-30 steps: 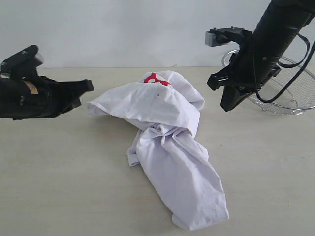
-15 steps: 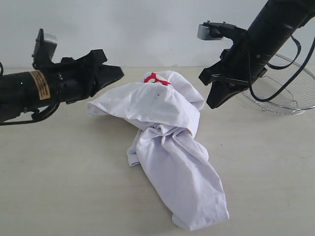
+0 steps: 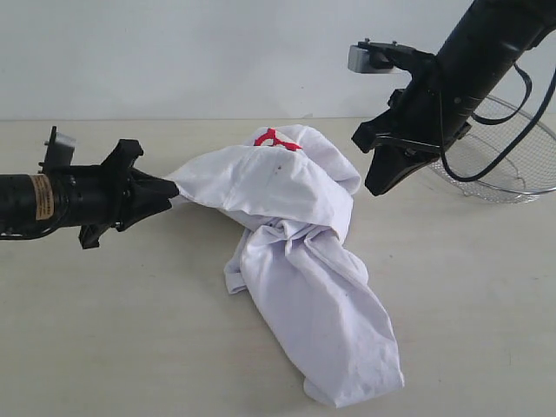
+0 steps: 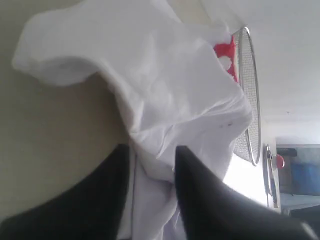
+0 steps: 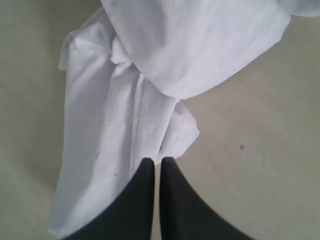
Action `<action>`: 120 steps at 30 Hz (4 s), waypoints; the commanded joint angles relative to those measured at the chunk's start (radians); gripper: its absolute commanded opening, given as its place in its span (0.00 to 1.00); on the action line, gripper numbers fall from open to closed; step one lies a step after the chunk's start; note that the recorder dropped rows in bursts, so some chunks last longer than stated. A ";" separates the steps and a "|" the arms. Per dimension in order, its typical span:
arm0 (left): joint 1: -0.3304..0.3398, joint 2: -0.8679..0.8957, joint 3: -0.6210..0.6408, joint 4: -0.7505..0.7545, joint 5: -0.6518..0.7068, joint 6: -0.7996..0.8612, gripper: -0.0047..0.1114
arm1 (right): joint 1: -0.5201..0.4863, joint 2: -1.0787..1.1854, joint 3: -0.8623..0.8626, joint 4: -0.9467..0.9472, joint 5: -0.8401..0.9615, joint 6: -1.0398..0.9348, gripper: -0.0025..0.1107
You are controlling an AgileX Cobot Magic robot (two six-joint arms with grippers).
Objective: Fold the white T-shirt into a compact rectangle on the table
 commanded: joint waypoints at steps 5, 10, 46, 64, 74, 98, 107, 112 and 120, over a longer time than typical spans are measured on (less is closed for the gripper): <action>-0.052 0.005 -0.082 0.001 0.102 -0.082 0.76 | 0.001 -0.012 -0.003 0.009 -0.022 -0.009 0.02; -0.109 0.065 -0.179 -0.023 0.121 -0.136 0.74 | 0.001 -0.012 -0.003 0.009 -0.026 -0.009 0.02; 0.171 -0.122 -0.403 0.322 -0.238 -0.109 0.08 | 0.001 -0.012 -0.003 0.058 -0.075 -0.035 0.02; 0.423 -0.211 -0.371 0.607 -0.391 -0.274 0.08 | 0.117 0.126 -0.003 0.250 -0.197 -0.258 0.02; 0.443 -0.202 -0.140 0.607 -0.302 -0.325 0.08 | 0.119 0.128 -0.005 0.338 -0.420 -0.281 0.28; 0.443 -0.200 0.011 0.607 -0.081 -0.321 0.08 | 0.158 0.342 -0.053 0.233 -0.491 -0.188 0.52; 0.445 -0.200 0.009 0.607 -0.070 -0.321 0.08 | 0.158 0.338 -0.053 -0.038 -0.435 -0.024 0.53; 0.445 -0.200 0.001 0.607 -0.055 -0.321 0.08 | 0.160 0.338 -0.053 -0.038 -0.321 0.039 0.52; 0.445 -0.198 -0.070 0.607 -0.055 -0.321 0.08 | 0.160 0.338 -0.053 -0.104 -0.129 0.051 0.15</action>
